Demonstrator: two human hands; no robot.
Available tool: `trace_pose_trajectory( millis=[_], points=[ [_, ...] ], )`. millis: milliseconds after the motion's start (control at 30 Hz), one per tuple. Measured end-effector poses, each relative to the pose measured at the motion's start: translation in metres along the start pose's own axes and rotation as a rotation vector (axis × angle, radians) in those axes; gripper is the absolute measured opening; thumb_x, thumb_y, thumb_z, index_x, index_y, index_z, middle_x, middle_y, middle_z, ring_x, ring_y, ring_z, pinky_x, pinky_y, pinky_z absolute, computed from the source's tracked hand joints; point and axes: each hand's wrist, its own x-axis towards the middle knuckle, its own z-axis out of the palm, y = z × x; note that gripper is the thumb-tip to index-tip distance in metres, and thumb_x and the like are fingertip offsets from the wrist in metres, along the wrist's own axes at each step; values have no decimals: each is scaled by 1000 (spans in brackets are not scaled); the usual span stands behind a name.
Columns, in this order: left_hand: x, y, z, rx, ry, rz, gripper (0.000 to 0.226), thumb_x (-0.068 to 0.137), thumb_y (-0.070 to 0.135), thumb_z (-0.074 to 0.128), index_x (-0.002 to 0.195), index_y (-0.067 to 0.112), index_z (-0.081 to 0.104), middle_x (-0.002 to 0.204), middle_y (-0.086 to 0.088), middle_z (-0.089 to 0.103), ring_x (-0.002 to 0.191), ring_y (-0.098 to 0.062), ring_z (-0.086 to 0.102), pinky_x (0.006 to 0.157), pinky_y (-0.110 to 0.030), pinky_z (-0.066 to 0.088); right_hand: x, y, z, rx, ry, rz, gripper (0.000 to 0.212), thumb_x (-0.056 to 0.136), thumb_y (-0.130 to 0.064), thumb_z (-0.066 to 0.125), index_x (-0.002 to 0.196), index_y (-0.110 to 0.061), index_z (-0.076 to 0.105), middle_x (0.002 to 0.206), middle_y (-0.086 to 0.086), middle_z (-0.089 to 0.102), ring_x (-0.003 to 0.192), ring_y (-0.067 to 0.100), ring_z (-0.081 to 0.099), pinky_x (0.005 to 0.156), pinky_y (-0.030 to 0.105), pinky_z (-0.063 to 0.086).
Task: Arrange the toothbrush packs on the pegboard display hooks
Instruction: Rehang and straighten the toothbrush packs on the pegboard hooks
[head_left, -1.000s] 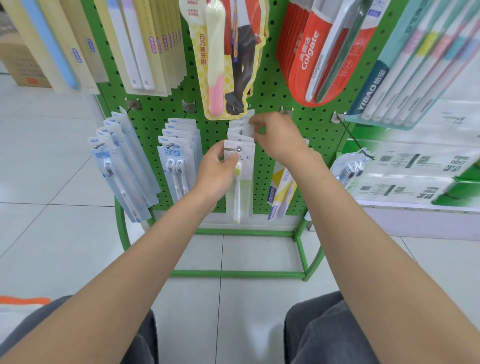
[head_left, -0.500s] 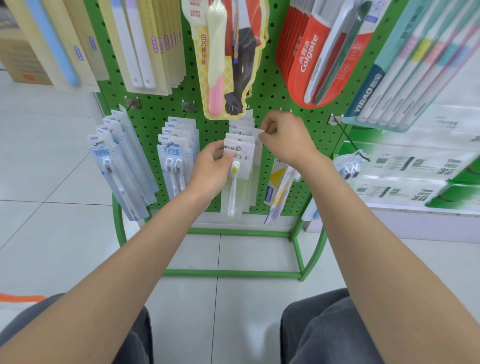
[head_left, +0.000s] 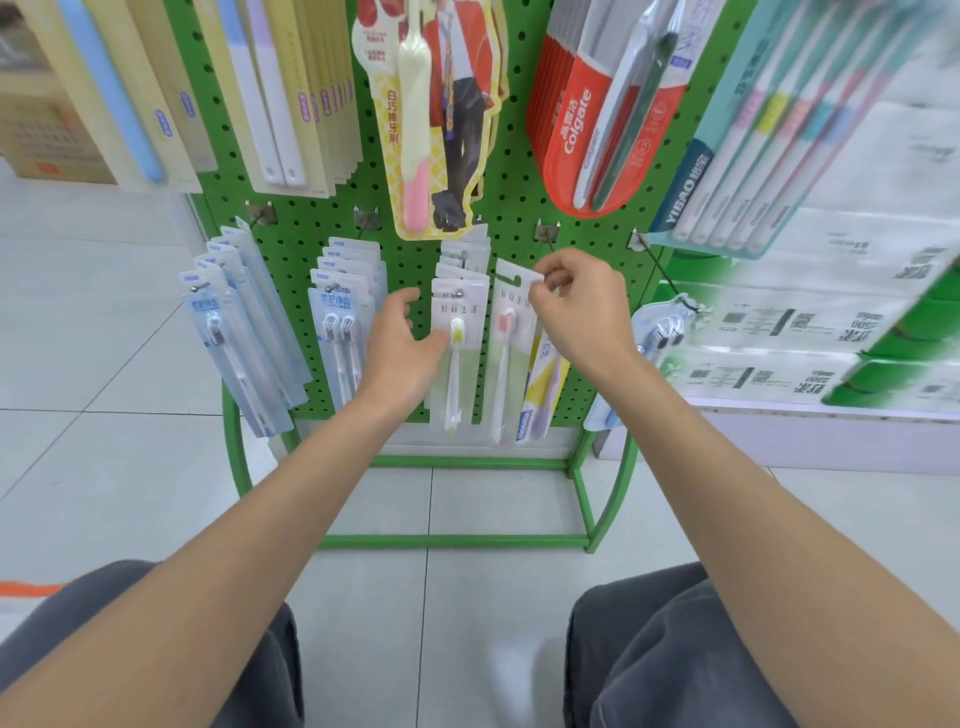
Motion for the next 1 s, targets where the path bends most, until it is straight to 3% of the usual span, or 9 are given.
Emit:
trace_pose_trajectory(
  millis=[133,233,300,433,600,667,800,1000],
  points=[
    [-11,0,-1,17,-39,50,39,95,17,60,132,19,48,121,3,54,102,-10,54,81,-20,44,-16,2,-6,31,-50,0,11,89,-10,59,96,-15,65,70,-11,57,65,2,50,63,23,44],
    [-16,-1,0,36,-153,57,25,95,23,60,120,25,56,109,7,58,95,-13,58,84,-28,49,-24,2,-11,139,-101,10,14,90,-9,58,87,-22,62,76,-6,59,68,12,56,70,30,50],
    [-18,-2,3,62,-224,55,25,95,26,61,120,23,57,110,4,60,90,-14,59,86,-33,50,-27,1,-13,230,-125,30,22,92,-8,57,83,-28,58,79,-5,59,63,18,60,64,31,51],
    [-24,-1,10,49,-330,35,23,94,27,64,115,20,57,104,4,60,70,-9,58,66,-22,47,-34,1,-14,340,-146,75,22,96,-5,53,85,-24,55,78,-2,56,52,12,59,54,25,44],
    [-26,0,11,26,-359,32,23,88,26,72,103,18,56,106,3,64,70,-7,61,54,-11,43,-33,2,-15,398,-156,132,16,96,-6,54,85,-17,57,74,-2,55,51,10,57,55,27,47],
    [-27,1,12,13,-348,43,23,88,23,73,102,15,56,105,-2,66,69,-8,60,53,-9,42,-32,1,-14,416,-165,147,10,95,-13,59,86,-15,58,74,-2,56,54,13,57,57,24,45],
    [-29,3,12,1,-363,107,17,87,21,73,95,25,58,104,0,68,70,-4,56,70,-20,44,-31,1,-11,371,-151,150,25,84,-34,75,79,-18,56,76,2,56,65,18,54,63,30,45],
    [-32,8,11,-98,-342,46,14,91,23,69,101,23,59,98,1,69,67,-3,59,64,-15,49,-28,0,-17,479,-147,289,14,96,-19,60,86,-8,61,76,7,61,53,11,54,55,23,45]
  ],
)
